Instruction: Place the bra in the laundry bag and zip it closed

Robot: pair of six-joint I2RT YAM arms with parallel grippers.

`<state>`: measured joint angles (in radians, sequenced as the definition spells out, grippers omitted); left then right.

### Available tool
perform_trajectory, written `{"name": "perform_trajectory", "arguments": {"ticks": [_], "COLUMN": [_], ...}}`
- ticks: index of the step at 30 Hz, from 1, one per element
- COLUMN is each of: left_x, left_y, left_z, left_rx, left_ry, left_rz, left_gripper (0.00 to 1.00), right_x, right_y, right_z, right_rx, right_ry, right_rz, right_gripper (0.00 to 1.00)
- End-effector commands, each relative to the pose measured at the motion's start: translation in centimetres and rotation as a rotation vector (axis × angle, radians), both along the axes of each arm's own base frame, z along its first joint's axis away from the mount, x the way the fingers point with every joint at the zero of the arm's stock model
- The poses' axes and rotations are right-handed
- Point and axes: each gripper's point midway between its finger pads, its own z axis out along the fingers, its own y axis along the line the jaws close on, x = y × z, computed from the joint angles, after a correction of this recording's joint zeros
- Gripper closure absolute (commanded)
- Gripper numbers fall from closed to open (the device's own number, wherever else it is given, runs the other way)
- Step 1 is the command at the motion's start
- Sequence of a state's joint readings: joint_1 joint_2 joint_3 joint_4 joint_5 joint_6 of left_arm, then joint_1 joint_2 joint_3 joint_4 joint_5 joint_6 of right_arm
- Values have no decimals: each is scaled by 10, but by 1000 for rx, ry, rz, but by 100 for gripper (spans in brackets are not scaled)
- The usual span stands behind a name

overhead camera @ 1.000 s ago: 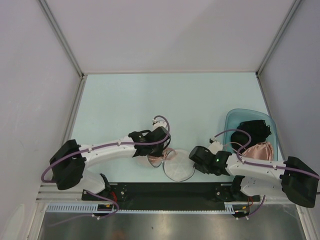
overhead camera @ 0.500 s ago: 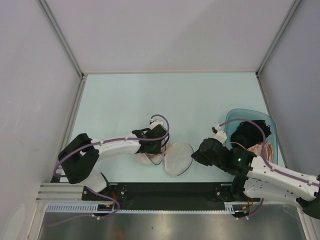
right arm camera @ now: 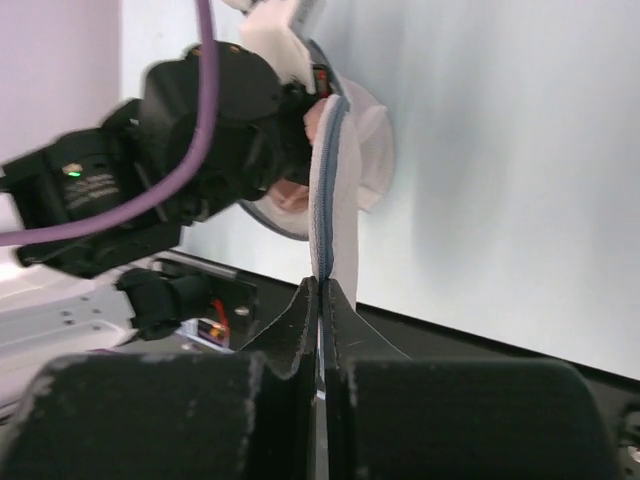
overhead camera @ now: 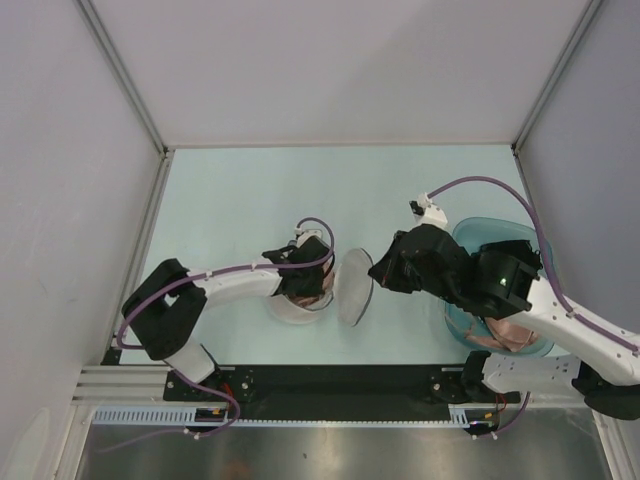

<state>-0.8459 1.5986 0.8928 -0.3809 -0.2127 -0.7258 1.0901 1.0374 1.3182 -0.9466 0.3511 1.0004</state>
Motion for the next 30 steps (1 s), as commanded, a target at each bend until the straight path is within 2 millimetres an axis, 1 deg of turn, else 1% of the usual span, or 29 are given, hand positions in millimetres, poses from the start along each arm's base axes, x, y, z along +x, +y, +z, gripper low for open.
{"name": "perform_trajectory", "arguments": {"ticks": [1, 2, 3, 4, 6, 7, 8, 9, 10, 11, 12, 13, 14, 15, 17, 18, 19, 20, 21, 22, 23, 24, 25, 26, 27, 28, 29, 30], "left_x": [12, 13, 11, 11, 5, 4, 1, -3, -5, -10, -12, -16, -19, -21, -26, -26, -30, -28, -27, -27, -27, -28, -27, -37, -40, -40, -42, -49], "left_y": [-9, -11, -12, -12, -11, -9, -6, -4, -2, 4, 6, 10, 10, 11, 3, 0, -8, -12, -15, -23, -29, -34, -42, -50, -54, -59, -58, -63], "left_z": [20, 33, 38, 46, 66, 72, 88, 93, 99, 111, 116, 120, 128, 141, 158, 165, 171, 179, 181, 185, 194, 199, 215, 220, 226, 238, 239, 242], "left_rx": [-70, -99, -115, -131, -173, -183, -214, -227, -233, -245, -252, -255, -272, -302, -361, -379, -413, -427, -434, -466, -497, -528, -587, -646, -686, -739, -755, -760], "left_ry": [-51, -76, -77, -88, -114, -123, -152, -158, -166, -181, -189, -193, -204, -238, -262, -281, -273, -285, -288, -283, -292, -296, -340, -323, -333, -372, -388, -413], "left_rz": [9, 5, -5, -12, -32, -33, -36, -48, -48, -50, -58, -64, -75, -97, -161, -198, -240, -252, -265, -292, -310, -328, -354, -401, -418, -432, -417, -432], "left_gripper": [97, 91, 88, 79, 67, 58, 54, 50, 45, 44, 41, 36, 34, 31, 28, 29, 31, 33, 37, 39, 40, 40, 38, 36, 34, 33, 32, 31], "right_x": [8, 15, 18, 20, 30, 31, 33, 41, 41, 43, 47, 47, 47, 48, 50, 50, 53, 54, 54, 56, 57, 57, 58, 61, 63, 65, 67, 67], "right_y": [-13, -17, -20, -20, -26, -26, -27, -32, -31, -30, -31, -28, -26, -23, -21, -20, -18, -16, -14, -11, -7, -3, -1, 3, 2, 3, 5, 7], "right_z": [0, -1, -1, -1, 1, 1, 0, -1, -3, -1, -2, 2, 4, 5, 12, 13, 15, 15, 16, 17, 22, 27, 28, 30, 30, 29, 26, 26], "right_rx": [-97, -104, -128, -131, -159, -162, -169, -191, -195, -194, -213, -206, -210, -215, -228, -229, -234, -234, -226, -221, -196, -176, -169, -149, -140, -131, -111, -97], "right_ry": [-53, -50, -67, -71, -111, -118, -126, -140, -140, -152, -164, -174, -185, -191, -221, -222, -228, -232, -231, -229, -226, -223, -215, -191, -179, -158, -131, -121], "right_rz": [11, -2, 14, 28, 47, 70, 83, 86, 106, 117, 132, 153, 171, 189, 217, 229, 233, 234, 242, 241, 232, 237, 229, 202, 175, 148, 117, 111], "right_gripper": [100, 100, 100, 100, 100, 100, 100, 100, 100, 100, 100, 100, 100, 100, 100, 100, 100, 100, 100, 100, 100, 100, 100, 100, 100, 100, 100, 100]}}
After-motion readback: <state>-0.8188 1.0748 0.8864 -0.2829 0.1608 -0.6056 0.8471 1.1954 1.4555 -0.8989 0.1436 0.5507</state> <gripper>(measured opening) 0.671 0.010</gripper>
